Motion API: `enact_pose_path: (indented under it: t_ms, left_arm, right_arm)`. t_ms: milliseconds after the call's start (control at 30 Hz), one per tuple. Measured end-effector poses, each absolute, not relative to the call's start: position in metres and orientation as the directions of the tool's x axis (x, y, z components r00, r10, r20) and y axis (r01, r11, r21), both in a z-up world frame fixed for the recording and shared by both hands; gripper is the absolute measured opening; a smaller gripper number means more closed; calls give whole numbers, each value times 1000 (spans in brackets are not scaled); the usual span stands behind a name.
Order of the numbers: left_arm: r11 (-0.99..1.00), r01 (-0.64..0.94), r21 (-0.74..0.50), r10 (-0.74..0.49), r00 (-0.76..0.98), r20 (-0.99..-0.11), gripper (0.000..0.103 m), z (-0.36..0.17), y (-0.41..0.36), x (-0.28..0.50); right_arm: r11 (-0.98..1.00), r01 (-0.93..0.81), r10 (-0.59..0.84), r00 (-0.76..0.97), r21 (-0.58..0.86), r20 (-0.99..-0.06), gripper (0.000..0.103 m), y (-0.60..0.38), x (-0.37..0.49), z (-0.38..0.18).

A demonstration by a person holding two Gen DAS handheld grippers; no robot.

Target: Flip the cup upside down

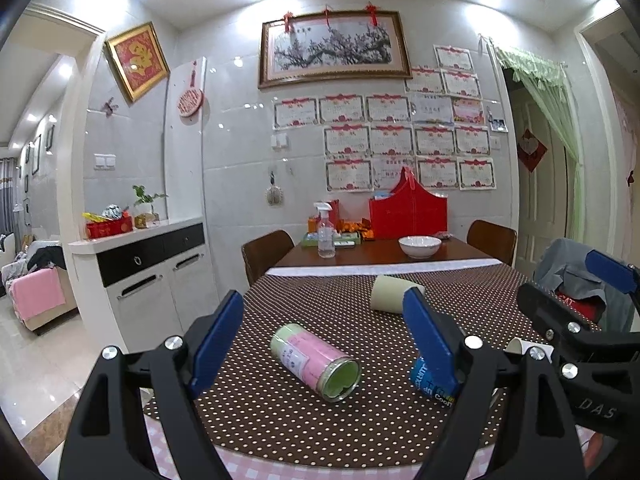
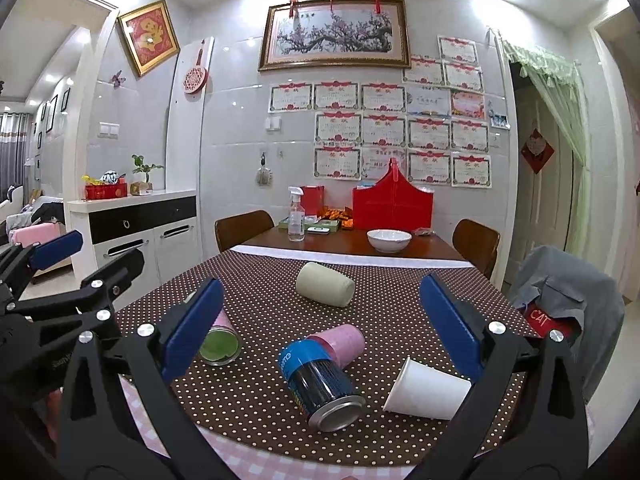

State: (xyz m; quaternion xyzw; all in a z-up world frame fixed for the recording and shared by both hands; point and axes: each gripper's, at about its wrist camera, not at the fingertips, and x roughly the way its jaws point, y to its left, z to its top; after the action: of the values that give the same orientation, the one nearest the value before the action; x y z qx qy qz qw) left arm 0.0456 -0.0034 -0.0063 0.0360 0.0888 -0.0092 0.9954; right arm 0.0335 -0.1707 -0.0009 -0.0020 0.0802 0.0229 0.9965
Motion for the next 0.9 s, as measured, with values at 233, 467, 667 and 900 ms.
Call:
enact_pose_path:
  t_ms: [233,467,667,900]
  left_arm:
    - [989,143,41,-121,933,-340,81,5,-23,102]
    - [961,269,-69,-264,807,-528,81,-2,-49,167]
    - [925,365,-105,-339,670,-660,81,-24,-82,219]
    - [891,437,-126,-352,488,-799,81,-65,-118,273]
  right_arm:
    - [997,-72,76,969,22,-234,97,-191,67,17]
    - [999,-43,37,953,-14,-302,97,-217,103,22]
    - [999,-24,31,906,22,-421,97,-247,139,7]
    - [997,36,2,846,61,-533,97,-277,169,-22]
